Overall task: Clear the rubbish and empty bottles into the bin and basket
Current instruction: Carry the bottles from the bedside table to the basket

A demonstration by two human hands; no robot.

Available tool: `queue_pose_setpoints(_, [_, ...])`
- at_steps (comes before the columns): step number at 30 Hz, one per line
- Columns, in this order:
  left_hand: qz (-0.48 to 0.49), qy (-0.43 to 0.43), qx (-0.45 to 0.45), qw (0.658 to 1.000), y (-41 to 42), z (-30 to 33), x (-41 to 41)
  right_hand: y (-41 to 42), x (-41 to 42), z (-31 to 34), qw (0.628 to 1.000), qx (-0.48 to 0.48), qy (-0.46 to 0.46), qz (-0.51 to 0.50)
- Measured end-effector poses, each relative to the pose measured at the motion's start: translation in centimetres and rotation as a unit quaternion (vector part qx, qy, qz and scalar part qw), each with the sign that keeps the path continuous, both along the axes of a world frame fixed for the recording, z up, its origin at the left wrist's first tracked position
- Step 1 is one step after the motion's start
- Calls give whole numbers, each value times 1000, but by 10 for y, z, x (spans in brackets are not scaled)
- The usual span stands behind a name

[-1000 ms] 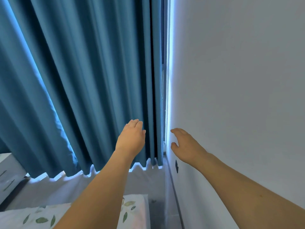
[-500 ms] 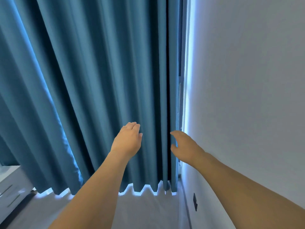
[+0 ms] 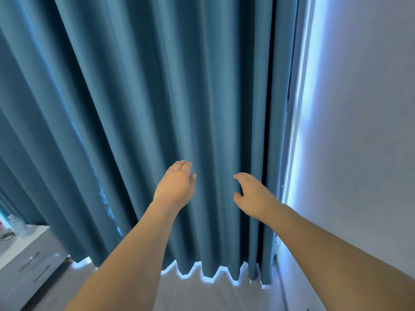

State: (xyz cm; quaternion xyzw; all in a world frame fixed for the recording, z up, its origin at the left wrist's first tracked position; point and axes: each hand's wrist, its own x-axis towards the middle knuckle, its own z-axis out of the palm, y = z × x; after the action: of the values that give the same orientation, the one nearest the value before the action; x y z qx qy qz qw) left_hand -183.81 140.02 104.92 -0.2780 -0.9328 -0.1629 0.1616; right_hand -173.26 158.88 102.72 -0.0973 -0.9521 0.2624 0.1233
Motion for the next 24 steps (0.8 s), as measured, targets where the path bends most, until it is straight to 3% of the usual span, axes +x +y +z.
queue_pose_setpoints(9, [90, -3, 0, 996, 9, -34, -119, 31, -165, -21, 997, 21, -8, 75])
queue_pose_setpoints(15, [193, -35, 21, 980, -3, -49, -212, 25, -293, -29, 983, 38, -30, 175])
queue_pose_setpoints(24, [312, -18, 17, 950, -99, -56, -299, -80, -440, -37, 937, 46, -12, 347])
